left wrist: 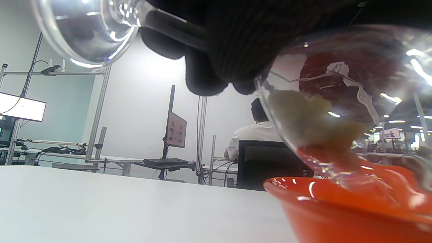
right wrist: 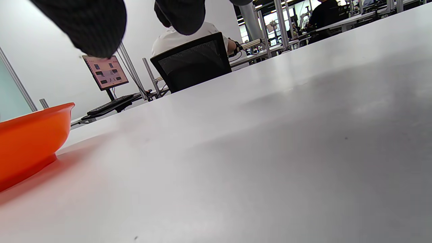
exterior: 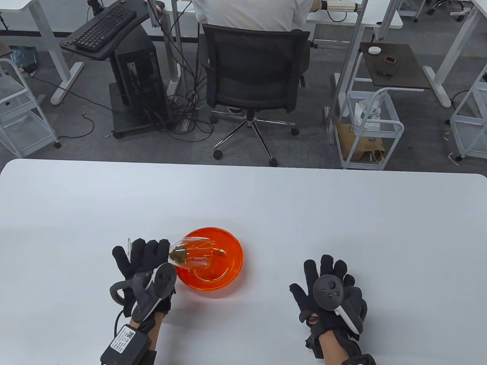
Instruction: Pour raisins from wine glass into the bowl
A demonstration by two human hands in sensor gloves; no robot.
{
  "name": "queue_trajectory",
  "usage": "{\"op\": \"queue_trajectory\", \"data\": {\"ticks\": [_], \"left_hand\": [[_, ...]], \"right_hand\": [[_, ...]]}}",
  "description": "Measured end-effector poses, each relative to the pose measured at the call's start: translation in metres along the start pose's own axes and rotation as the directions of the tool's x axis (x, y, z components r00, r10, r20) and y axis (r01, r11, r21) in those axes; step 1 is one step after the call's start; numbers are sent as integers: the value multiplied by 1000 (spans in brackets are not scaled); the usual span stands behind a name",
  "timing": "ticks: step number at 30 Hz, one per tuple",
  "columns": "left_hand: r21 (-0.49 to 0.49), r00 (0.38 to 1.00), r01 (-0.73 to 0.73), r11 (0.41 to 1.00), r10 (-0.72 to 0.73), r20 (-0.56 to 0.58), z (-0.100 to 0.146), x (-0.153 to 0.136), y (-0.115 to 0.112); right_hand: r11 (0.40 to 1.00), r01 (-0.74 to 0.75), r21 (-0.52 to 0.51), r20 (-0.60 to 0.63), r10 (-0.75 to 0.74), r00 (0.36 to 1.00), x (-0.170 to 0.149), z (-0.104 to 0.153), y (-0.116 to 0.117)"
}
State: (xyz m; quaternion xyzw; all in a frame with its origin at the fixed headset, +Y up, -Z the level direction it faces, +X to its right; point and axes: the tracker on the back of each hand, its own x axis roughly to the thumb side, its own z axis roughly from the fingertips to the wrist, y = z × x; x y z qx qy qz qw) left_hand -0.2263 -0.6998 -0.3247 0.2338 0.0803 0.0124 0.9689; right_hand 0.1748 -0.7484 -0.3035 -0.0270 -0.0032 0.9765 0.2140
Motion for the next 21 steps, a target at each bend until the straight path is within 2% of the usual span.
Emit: {"op": "queue_trajectory", "data": {"ticks": [21], "left_hand": [[36, 996, 73, 997, -74, 42, 1, 6, 4]], "right_hand": [[1000, -14, 7, 3, 14, 1000, 2, 0, 1]]}}
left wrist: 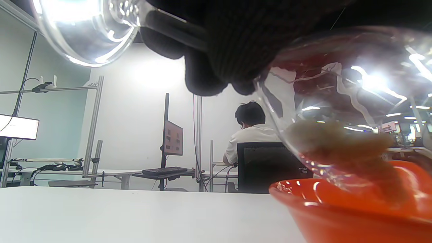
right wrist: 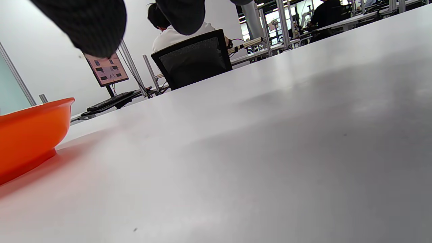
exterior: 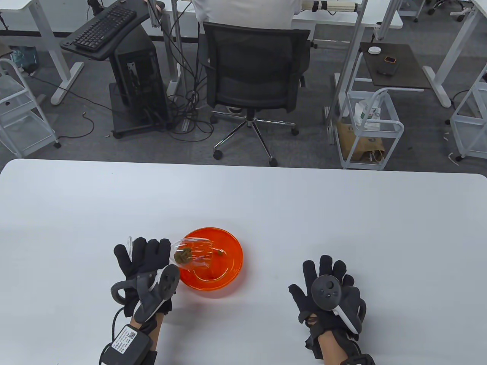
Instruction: Pour raisins from wine glass into the bowl
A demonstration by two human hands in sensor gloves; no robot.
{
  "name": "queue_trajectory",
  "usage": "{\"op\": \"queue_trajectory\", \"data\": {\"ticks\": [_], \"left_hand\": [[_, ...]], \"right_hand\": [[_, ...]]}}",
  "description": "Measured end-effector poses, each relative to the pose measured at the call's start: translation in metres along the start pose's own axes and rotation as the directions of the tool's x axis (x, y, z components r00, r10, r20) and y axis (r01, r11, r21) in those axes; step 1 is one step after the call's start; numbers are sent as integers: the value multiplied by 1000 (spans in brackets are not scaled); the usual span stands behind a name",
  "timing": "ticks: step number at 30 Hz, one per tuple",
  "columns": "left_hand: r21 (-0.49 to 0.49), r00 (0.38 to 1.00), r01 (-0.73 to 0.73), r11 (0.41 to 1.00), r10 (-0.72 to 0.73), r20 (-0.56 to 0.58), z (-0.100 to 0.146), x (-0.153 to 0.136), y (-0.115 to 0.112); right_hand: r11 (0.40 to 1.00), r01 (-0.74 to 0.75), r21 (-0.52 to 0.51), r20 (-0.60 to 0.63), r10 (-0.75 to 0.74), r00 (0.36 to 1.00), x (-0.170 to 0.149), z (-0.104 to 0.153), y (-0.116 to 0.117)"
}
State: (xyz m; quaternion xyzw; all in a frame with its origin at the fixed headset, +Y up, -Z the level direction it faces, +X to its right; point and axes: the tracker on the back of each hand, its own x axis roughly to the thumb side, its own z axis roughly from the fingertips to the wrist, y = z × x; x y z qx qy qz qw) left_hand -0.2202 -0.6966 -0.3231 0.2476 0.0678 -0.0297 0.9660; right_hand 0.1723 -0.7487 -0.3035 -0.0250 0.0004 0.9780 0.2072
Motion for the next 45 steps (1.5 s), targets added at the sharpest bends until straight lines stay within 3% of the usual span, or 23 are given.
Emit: {"op": "queue_trajectory", "data": {"ticks": [45], "left_hand": [[55, 999, 35, 998, -37, 37, 3, 10, 9]], "right_hand": [[1000, -12, 6, 7, 12, 1000, 3, 1, 2]]}}
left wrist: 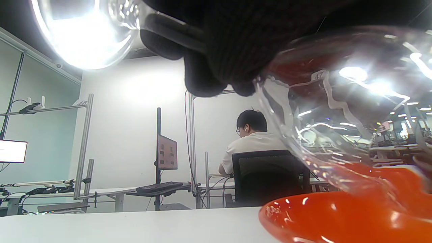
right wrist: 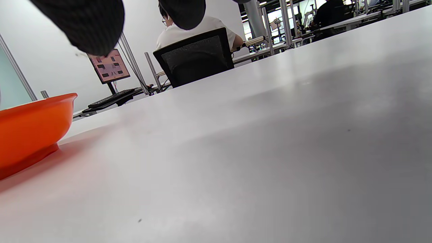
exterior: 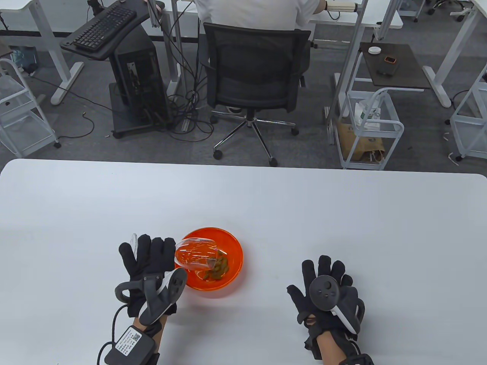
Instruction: Pour raisins from wine glass into the bowl
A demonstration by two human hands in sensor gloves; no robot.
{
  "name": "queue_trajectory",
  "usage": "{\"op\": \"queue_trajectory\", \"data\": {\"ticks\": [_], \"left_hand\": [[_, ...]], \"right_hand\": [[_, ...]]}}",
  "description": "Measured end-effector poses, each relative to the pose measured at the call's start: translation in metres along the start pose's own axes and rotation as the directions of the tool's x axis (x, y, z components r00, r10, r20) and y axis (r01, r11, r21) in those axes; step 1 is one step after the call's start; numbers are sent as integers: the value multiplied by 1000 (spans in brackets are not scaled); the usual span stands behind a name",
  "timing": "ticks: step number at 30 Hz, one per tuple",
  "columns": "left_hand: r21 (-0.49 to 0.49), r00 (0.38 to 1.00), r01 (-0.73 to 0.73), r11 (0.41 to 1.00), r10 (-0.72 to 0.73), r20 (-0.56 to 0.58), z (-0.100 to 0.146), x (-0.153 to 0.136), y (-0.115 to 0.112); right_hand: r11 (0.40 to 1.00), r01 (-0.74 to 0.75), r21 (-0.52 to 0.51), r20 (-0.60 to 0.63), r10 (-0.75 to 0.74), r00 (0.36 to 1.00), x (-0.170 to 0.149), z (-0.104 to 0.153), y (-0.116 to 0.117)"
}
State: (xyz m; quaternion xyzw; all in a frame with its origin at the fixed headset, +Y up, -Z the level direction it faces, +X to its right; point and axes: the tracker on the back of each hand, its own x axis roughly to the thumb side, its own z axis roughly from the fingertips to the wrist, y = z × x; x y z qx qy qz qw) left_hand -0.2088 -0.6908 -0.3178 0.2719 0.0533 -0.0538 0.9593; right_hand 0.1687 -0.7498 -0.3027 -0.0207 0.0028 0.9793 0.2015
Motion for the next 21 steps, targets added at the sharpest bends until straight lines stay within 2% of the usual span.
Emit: {"op": "queue_trajectory", "data": {"ticks": [7, 17, 21], "left_hand": [[-4, 999, -33, 999, 33, -28, 0, -3, 1], [-21, 981, -152, 988, 148, -127, -4, -21, 1], [-43, 923, -316, 948, 296, -245, -5, -35, -3]], "right_hand": [[1000, 7, 0, 2, -7, 1000, 0, 0, 0], [1000, 12, 1, 4, -12, 1000, -1, -1, 0], [1000, 19, 2, 4, -19, 1000, -1, -1, 0]]}}
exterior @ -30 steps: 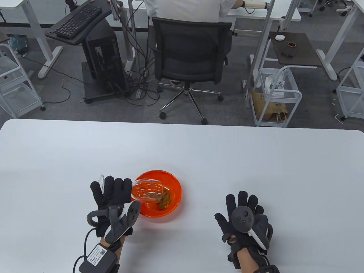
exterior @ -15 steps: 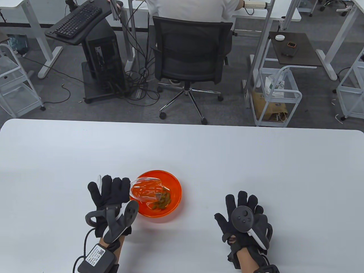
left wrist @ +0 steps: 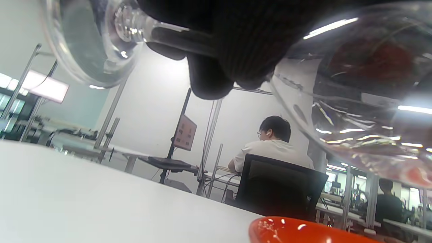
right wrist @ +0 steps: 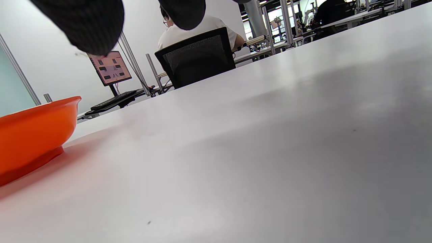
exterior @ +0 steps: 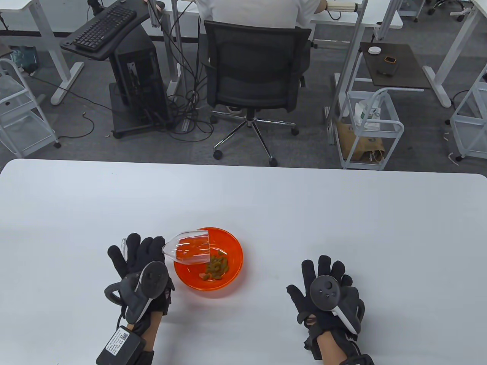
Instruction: Pour raisins from wine glass into the bowl
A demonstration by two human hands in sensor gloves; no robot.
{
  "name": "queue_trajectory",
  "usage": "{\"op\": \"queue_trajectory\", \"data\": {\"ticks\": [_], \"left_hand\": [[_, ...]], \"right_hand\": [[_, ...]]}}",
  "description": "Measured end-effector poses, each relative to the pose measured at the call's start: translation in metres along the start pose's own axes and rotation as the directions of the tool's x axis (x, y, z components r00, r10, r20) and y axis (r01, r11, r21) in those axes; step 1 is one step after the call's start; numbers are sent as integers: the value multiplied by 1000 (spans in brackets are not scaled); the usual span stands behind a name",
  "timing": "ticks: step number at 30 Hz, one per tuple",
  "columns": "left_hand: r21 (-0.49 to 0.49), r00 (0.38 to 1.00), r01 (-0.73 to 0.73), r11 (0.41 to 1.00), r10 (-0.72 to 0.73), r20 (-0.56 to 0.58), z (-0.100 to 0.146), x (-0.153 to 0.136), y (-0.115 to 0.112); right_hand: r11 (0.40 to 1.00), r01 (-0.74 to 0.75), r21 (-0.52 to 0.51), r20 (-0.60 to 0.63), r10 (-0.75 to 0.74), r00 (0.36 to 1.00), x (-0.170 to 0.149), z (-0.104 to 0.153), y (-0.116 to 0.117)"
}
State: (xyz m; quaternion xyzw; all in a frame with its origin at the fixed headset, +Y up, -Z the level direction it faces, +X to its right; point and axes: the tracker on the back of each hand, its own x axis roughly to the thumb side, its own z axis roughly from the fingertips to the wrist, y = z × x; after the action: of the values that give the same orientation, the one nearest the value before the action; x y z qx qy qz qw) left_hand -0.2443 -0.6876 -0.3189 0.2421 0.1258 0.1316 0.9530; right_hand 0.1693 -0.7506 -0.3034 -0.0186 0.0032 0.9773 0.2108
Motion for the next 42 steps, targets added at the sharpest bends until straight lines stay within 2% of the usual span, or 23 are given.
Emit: {"op": "queue_trajectory", "data": {"ticks": [4, 7, 10, 19, 21, 27, 32, 35, 37, 42], "left_hand": [[-59, 973, -201, 978, 192, -124, -5, -19, -6], [-105, 905, -389, 915, 358, -230, -7, -32, -16], [-119, 842, -498, 859, 446, -304, -8, -42, -24], [-134, 676, -684, 717, 554, -486, -10, -69, -48], [-149, 662, -697, 701, 550, -508, -10, -74, -52], [-155, 670, -680, 717, 521, -529, -10, -85, -62], [-168, 635, -720, 673, 542, -551, -10, -89, -71], [-123, 623, -698, 705, 514, -590, -8, -93, -71], [-107, 600, -712, 694, 521, -608, -8, -96, -71], [-125, 628, -672, 730, 472, -619, -7, -93, -69]], "right_hand": [[1000, -1, 3, -1, 1, 1000, 0, 0, 0], [1000, -6, 4, 1, 6, 1000, 0, 0, 0], [1000, -5, 7, 3, 5, 1000, 1, 0, 0], [1000, -3, 12, 9, 3, 1000, 2, 0, 1], [1000, -3, 15, 10, 3, 1000, 2, -1, 1], [1000, -10, 28, 14, 10, 1000, 4, -1, 3], [999, -6, 33, 17, 5, 1000, 4, -1, 4], [999, -2, 41, 18, 1, 1000, 5, -2, 5], [999, -9, 46, 21, 8, 1000, 6, -2, 5], [999, -12, 48, 31, 11, 999, 8, -2, 6]]}}
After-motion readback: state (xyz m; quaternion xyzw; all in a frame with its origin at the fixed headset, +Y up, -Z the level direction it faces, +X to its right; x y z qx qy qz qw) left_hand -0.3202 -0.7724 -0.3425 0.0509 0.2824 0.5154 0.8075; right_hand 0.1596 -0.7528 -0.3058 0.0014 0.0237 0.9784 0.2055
